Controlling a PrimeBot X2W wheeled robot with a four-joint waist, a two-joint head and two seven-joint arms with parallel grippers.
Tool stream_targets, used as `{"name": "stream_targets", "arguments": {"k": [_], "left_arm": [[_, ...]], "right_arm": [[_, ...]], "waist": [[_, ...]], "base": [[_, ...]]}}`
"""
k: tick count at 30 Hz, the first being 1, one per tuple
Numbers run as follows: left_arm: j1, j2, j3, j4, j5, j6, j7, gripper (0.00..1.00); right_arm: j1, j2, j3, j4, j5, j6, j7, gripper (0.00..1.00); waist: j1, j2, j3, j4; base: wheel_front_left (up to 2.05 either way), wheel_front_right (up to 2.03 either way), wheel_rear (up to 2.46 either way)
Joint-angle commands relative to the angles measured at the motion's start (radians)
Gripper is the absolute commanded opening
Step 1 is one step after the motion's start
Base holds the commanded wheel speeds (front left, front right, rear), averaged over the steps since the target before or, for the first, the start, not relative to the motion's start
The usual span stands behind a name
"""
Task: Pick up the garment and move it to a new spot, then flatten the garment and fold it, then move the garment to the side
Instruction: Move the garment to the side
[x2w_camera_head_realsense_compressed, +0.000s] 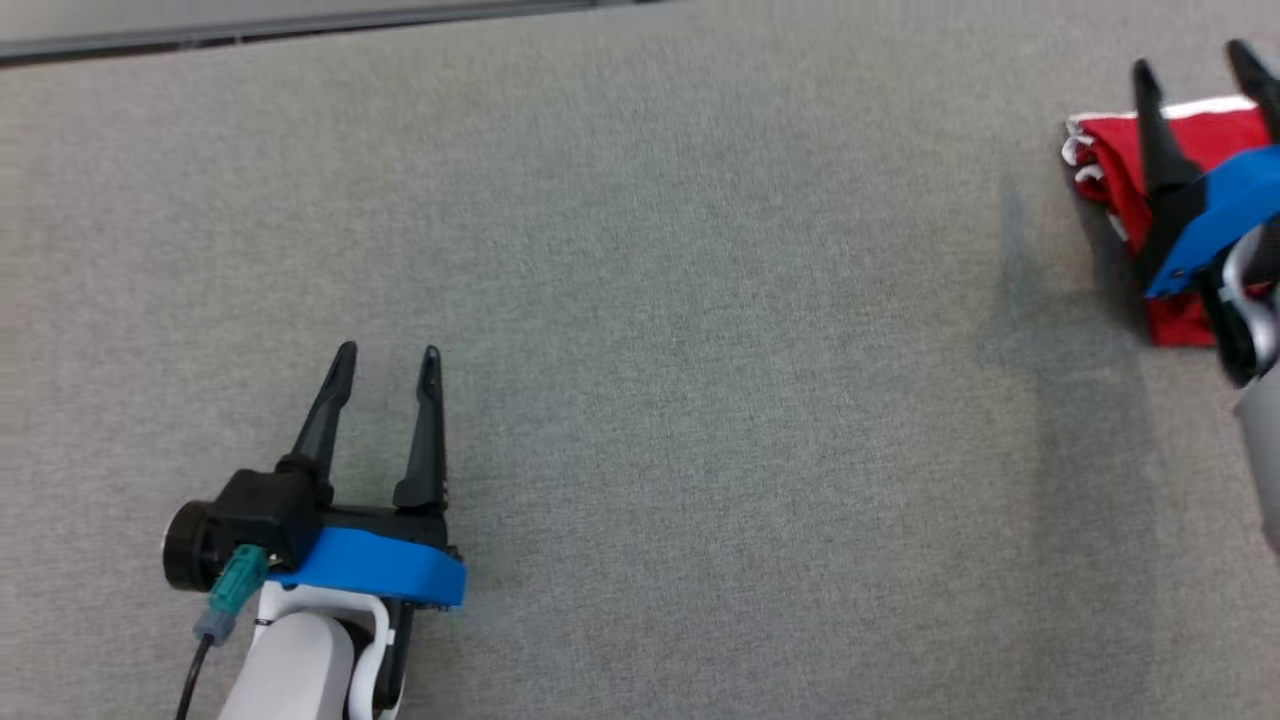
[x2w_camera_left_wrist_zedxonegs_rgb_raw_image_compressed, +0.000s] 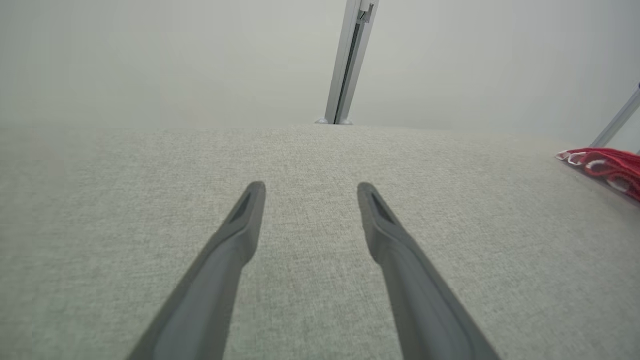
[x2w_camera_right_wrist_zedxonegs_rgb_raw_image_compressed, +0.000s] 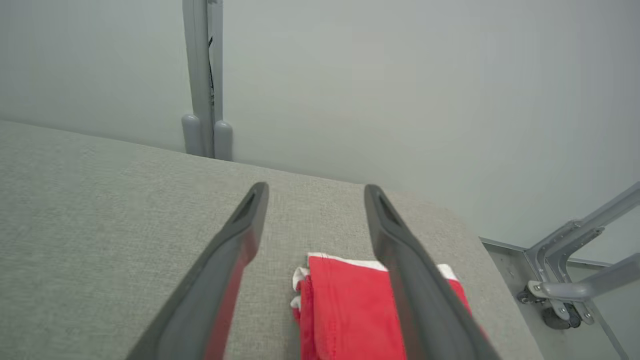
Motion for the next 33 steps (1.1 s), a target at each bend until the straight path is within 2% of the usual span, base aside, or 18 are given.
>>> {"name": "stream_targets", "arguments": {"k": [1, 6, 9, 14, 18, 22, 27, 33], "left_arm": [[0.006, 0.004, 0.012, 0.006, -0.006, 0.007, -0.009, 1.00], [0.041, 0.000, 0.054, 0.056, -0.040, 0.022, -0.021, 1.00], [0.070, -0.003, 0.083, 0.086, -0.062, 0.027, -0.027, 1.00], [0.129, -0.016, 0.117, 0.128, -0.090, 0.030, -0.032, 1.00], [0.170, -0.031, 0.130, 0.152, -0.103, 0.017, -0.033, 1.00], [0.210, -0.044, 0.142, 0.152, -0.106, 0.013, -0.033, 1.00], [0.244, -0.063, 0.147, 0.150, -0.113, 0.000, -0.034, 1.00], [0.264, -0.071, 0.143, 0.166, -0.097, -0.008, -0.034, 1.00]], "right_arm": [[0.025, 0.011, 0.014, -0.005, 0.012, 0.000, -0.015, 1.00], [0.093, 0.083, 0.068, -0.018, 0.065, 0.000, -0.083, 1.00], [0.158, 0.139, 0.074, -0.013, 0.057, 0.000, -0.121, 1.00], [0.286, 0.243, 0.025, -0.025, 0.015, 0.000, -0.164, 1.00], [0.406, 0.300, -0.041, -0.082, -0.040, 0.000, -0.177, 1.00], [0.547, 0.320, -0.095, -0.197, -0.062, 0.000, -0.178, 1.00], [0.698, 0.322, -0.056, -0.316, 0.008, 0.000, -0.178, 1.00], [0.779, 0.321, -0.024, -0.370, 0.022, 0.000, -0.178, 1.00]], "waist": [[-0.0001, 0.0000, -0.024, -0.005], [-0.0001, 0.0000, -0.110, 0.016], [-0.0001, 0.0000, -0.161, 0.027], [-0.0001, 0.0000, -0.239, 0.043], [-0.0001, 0.0000, -0.284, 0.054], [-0.0001, 0.0000, -0.316, 0.060], [-0.0001, 0.0000, -0.339, 0.069], [-0.0001, 0.0000, -0.356, 0.067]], "base": [[0.00, 0.00, 0.00], [0.00, 0.00, 0.00], [0.00, 0.00, 0.00], [0.00, 0.00, 0.00], [0.00, 0.00, 0.00], [0.00, 0.00, 0.00], [0.00, 0.00, 0.00], [0.00, 0.00, 0.00]]}}
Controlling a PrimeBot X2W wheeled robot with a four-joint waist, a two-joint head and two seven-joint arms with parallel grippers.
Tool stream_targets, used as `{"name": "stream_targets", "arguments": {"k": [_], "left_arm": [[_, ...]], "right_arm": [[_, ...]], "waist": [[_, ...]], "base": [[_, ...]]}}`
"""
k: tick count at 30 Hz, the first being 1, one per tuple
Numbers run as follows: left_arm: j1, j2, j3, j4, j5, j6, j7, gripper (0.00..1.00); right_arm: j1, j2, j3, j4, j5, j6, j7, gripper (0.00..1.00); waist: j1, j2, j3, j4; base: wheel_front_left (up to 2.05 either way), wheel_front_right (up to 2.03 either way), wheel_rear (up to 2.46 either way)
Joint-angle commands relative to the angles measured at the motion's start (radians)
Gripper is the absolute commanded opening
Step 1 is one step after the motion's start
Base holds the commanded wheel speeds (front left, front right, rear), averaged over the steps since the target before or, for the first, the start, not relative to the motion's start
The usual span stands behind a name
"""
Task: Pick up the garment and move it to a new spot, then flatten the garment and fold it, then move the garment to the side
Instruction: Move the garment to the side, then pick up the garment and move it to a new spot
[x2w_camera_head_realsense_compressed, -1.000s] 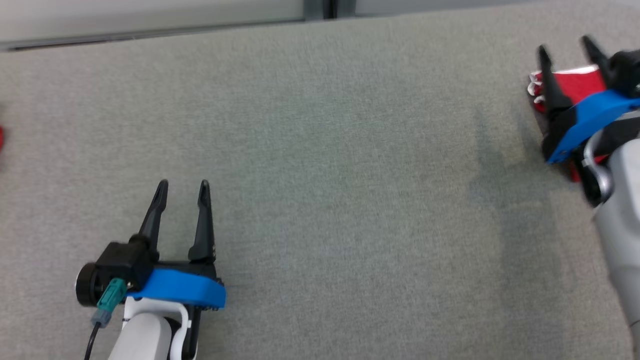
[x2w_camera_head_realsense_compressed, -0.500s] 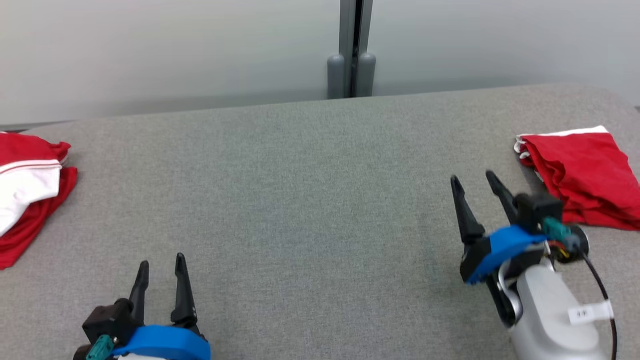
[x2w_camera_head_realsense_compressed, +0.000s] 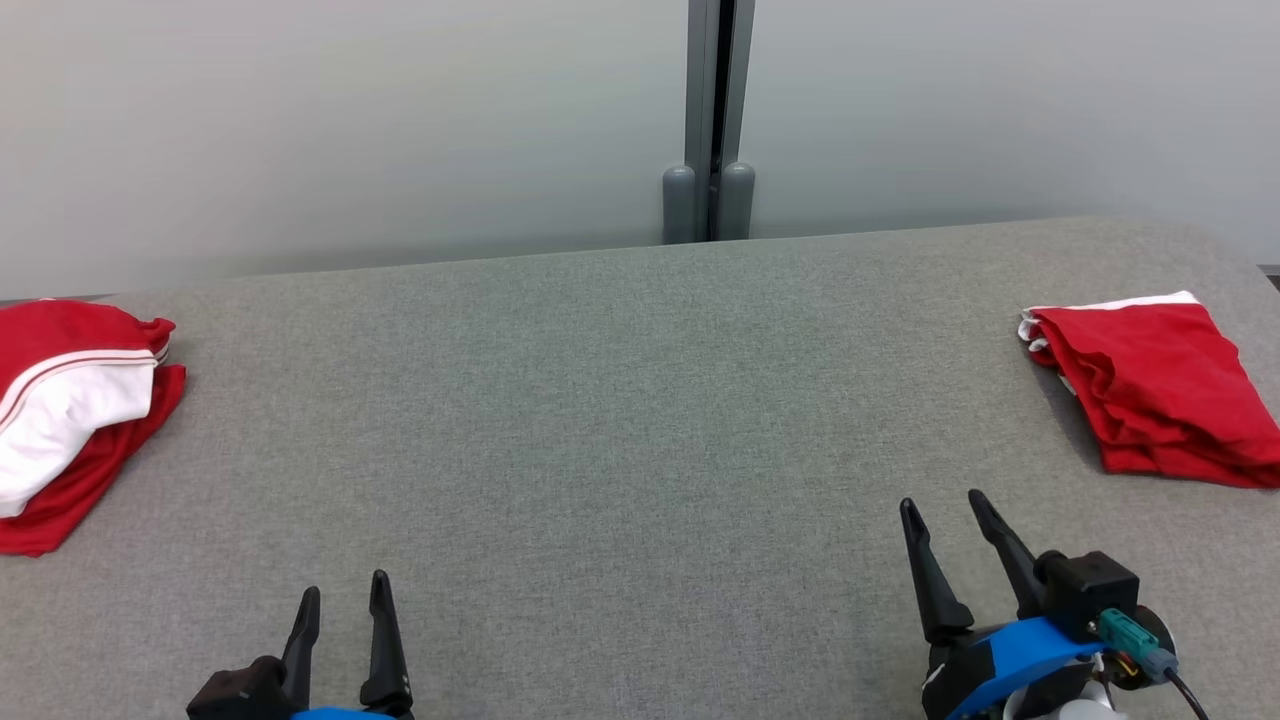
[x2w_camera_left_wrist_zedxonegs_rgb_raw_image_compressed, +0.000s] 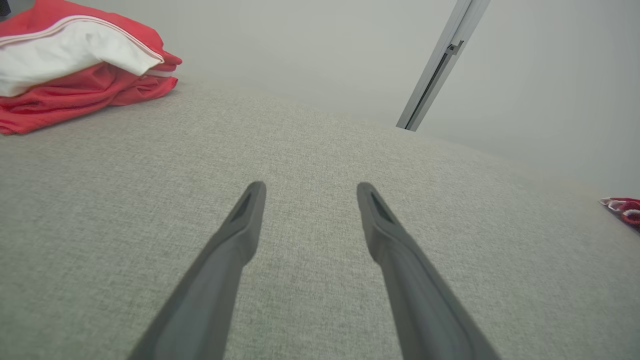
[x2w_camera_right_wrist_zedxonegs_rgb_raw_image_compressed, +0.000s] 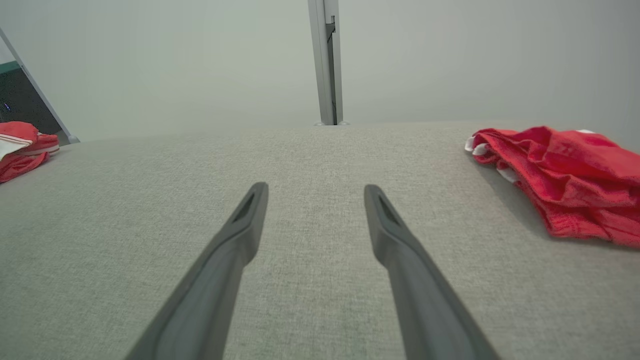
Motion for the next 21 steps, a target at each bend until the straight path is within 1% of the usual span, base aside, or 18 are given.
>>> {"name": "stream_targets", "arguments": {"k": [1, 14, 18, 21], "left_arm": [[0.005, 0.001, -0.001, 0.003, 0.009, -0.001, -0.005, 1.00], [-0.001, -0.007, -0.005, 0.010, 0.039, -0.013, -0.005, 1.00], [-0.010, -0.009, -0.008, 0.013, 0.044, -0.017, -0.005, 1.00], [-0.013, -0.010, -0.013, 0.015, 0.047, -0.019, -0.005, 1.00]], "right_arm": [[0.021, 0.000, 0.004, -0.009, 0.007, 0.000, -0.003, 1.00], [0.040, 0.000, 0.010, -0.015, 0.016, 0.000, -0.003, 1.00], [0.046, 0.000, 0.014, -0.017, 0.023, 0.000, -0.003, 1.00], [0.053, 0.000, 0.007, -0.019, 0.016, 0.000, -0.003, 1.00]], "waist": [[0.0001, 0.0000, -0.003, -0.001], [0.0001, 0.0000, -0.012, 0.013], [0.0001, 0.0000, -0.013, 0.047], [0.0001, 0.0000, -0.016, 0.100]], "base": [[0.00, 0.00, 0.00], [0.00, 0.00, 0.00], [0.00, 0.00, 0.00], [0.00, 0.00, 0.00]]}}
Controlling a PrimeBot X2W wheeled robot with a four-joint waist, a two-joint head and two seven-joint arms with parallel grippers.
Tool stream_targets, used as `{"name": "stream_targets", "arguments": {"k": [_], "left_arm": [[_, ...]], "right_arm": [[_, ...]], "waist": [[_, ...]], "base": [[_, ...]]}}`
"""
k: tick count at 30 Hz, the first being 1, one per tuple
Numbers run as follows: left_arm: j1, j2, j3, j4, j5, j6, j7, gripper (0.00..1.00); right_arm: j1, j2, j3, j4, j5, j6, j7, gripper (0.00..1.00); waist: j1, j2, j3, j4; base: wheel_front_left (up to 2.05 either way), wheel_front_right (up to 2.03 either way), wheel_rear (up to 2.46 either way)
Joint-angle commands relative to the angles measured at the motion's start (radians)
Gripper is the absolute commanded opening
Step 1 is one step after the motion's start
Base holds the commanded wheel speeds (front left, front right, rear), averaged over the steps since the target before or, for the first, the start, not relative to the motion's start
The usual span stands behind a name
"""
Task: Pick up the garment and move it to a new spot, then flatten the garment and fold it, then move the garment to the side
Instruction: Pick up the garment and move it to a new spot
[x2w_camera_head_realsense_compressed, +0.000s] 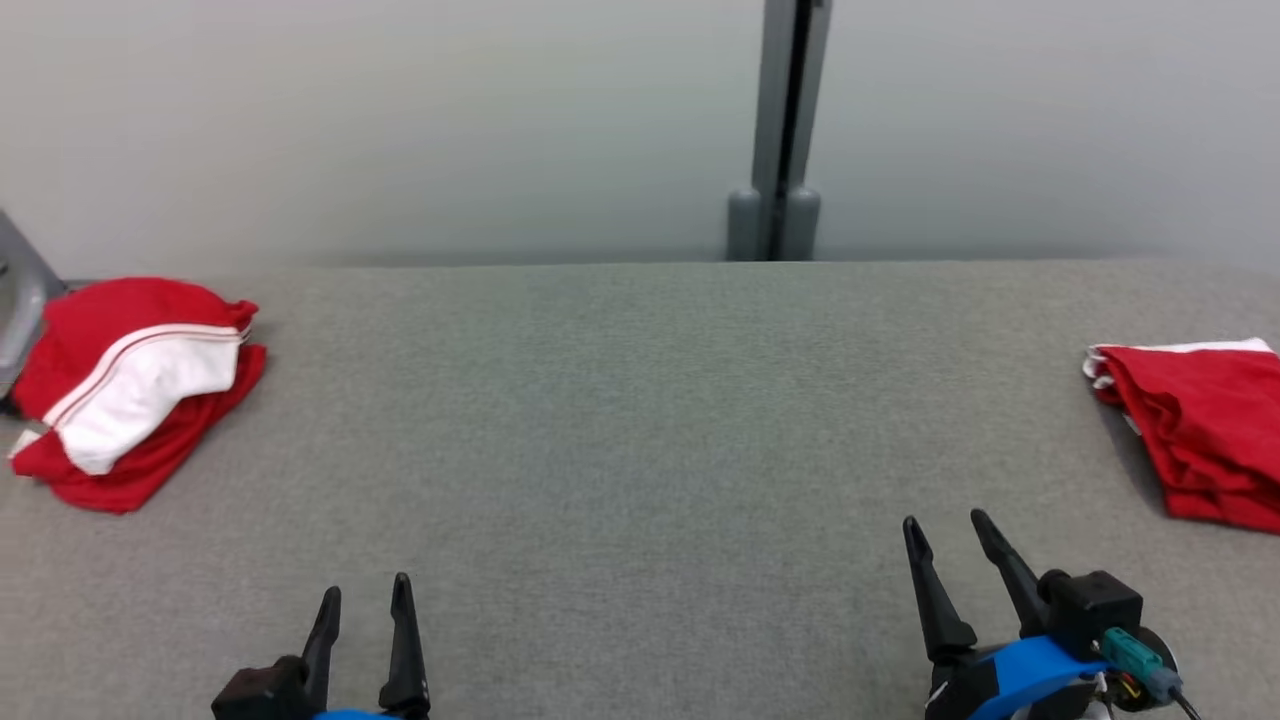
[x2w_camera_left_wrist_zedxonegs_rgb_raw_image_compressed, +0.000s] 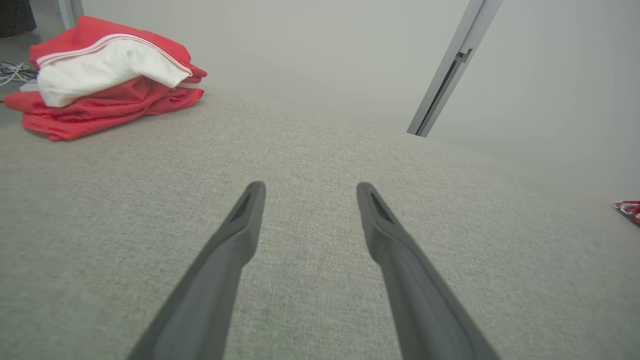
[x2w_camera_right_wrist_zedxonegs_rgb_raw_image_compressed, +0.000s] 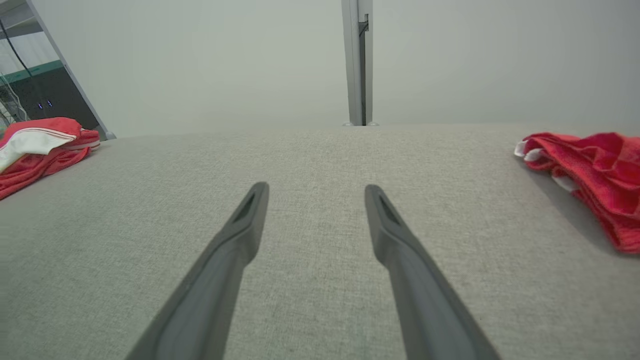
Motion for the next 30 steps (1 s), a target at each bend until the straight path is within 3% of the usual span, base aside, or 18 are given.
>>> {"name": "stream_targets", "arguments": {"k": [1, 17, 24, 30], "left_arm": [[-0.011, 0.000, -0.001, 0.000, 0.007, -0.001, -0.005, 1.00], [0.019, 0.021, 0.009, 0.001, 0.032, -0.001, -0.005, 1.00], [0.041, 0.032, 0.026, -0.012, 0.022, 0.005, -0.005, 1.00], [0.027, 0.051, 0.090, -0.072, 0.004, 0.028, -0.005, 1.00]], "right_arm": [[0.018, 0.000, -0.001, -0.005, -0.005, 0.000, -0.003, 1.00], [0.033, -0.001, 0.093, 0.023, 0.064, 0.000, -0.003, 1.00], [0.024, -0.001, 0.149, 0.034, 0.090, 0.000, -0.003, 1.00], [-0.020, -0.001, 0.163, 0.017, 0.067, 0.000, -0.003, 1.00]], "waist": [[-0.0001, 0.0000, 0.010, 0.044], [-0.0001, 0.0000, -0.033, 0.399], [-0.0001, 0.0000, -0.044, 0.448], [-0.0001, 0.0000, -0.008, 0.418]], "base": [[0.00, 0.00, 0.00], [0.00, 0.00, 0.00], [0.00, 0.00, 0.00], [0.00, 0.00, 0.00]]}}
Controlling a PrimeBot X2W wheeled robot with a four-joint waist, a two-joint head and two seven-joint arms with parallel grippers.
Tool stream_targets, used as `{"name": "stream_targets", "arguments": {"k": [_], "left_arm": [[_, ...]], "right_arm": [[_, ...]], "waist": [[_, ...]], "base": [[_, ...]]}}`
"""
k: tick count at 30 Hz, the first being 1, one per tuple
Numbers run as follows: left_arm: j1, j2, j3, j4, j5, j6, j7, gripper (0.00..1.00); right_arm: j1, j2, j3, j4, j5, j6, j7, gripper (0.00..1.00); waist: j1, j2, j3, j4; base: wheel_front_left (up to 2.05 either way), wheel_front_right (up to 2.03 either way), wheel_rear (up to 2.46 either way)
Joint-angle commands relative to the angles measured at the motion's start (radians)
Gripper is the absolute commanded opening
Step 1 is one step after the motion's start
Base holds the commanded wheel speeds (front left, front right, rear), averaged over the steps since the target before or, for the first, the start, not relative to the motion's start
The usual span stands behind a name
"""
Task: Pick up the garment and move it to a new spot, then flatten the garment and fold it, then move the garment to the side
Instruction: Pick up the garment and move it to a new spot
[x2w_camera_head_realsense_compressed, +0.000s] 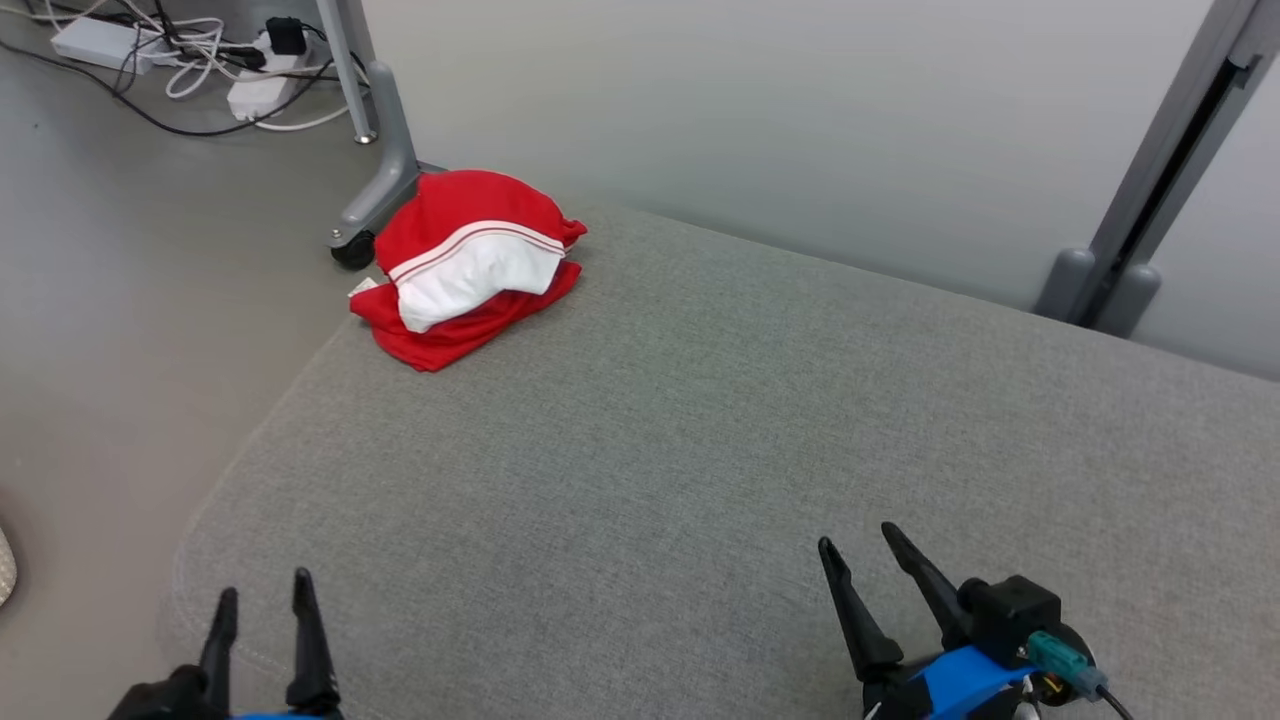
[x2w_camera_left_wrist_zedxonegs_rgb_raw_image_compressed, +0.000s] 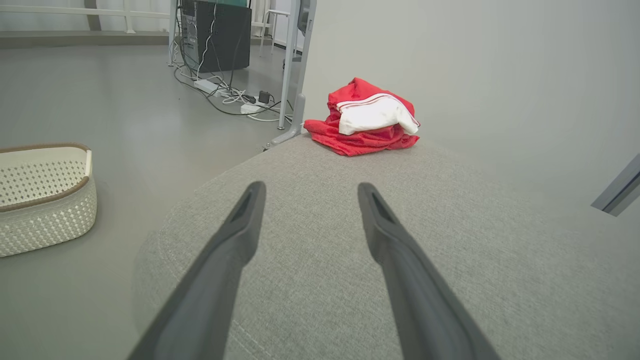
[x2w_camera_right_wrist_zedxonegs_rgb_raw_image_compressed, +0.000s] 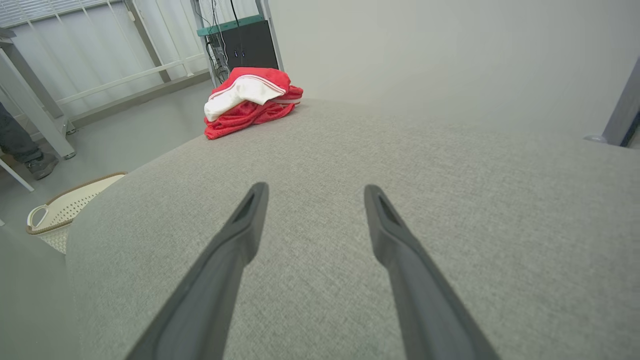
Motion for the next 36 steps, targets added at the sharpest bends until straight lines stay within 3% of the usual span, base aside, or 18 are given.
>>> {"name": "stream_targets", "arguments": {"k": [1, 5, 12, 15, 21, 30, 36], "left_arm": [[-0.023, 0.012, 0.015, -0.016, -0.005, 0.007, -0.005, 1.00], [-0.097, 0.062, 0.076, -0.082, -0.019, 0.023, -0.004, 1.00], [-0.353, 0.212, 0.122, -0.145, -0.012, 0.008, 0.078, 1.00], [-0.497, 0.264, 0.120, -0.078, -0.030, -0.020, 0.124, 1.00], [-0.716, 0.303, 0.086, 0.158, -0.072, -0.065, 0.205, 1.00], [-0.898, 0.287, 0.003, 0.509, -0.100, -0.098, 0.210, 1.00], [-0.975, 0.298, -0.046, 0.650, -0.106, -0.107, 0.180, 1.00]], "right_arm": [[-0.016, -0.002, -0.007, -0.006, -0.005, 0.000, -0.003, 1.00], [-0.044, -0.003, -0.035, -0.028, -0.050, 0.000, 0.003, 1.00], [-0.096, -0.003, -0.086, -0.108, -0.141, 0.000, 0.052, 1.00], [-0.109, -0.002, -0.098, -0.154, -0.177, 0.000, 0.081, 1.00], [-0.123, -0.003, -0.109, -0.261, -0.230, 0.000, 0.146, 1.00], [-0.108, -0.006, -0.148, -0.418, -0.291, 0.000, 0.210, 1.00], [-0.093, -0.006, -0.161, -0.456, -0.294, 0.000, 0.217, 1.00]], "waist": [[0.0000, 0.0000, 0.009, -0.007], [0.0000, 0.0000, 0.063, -0.043], [0.0000, 0.0000, 0.188, -0.118], [0.0000, 0.0000, 0.237, -0.150], [0.0000, 0.0000, 0.346, -0.209], [0.0000, 0.0000, 0.511, -0.253], [0.0000, 0.0000, 0.569, -0.270]], "base": [[0.00, 0.00, 0.00], [0.00, 0.00, 0.00], [0.00, 0.00, 0.00], [0.00, 0.00, 0.00], [0.00, 0.00, 0.00], [0.00, 0.00, 0.00], [0.00, 0.00, 0.00]]}}
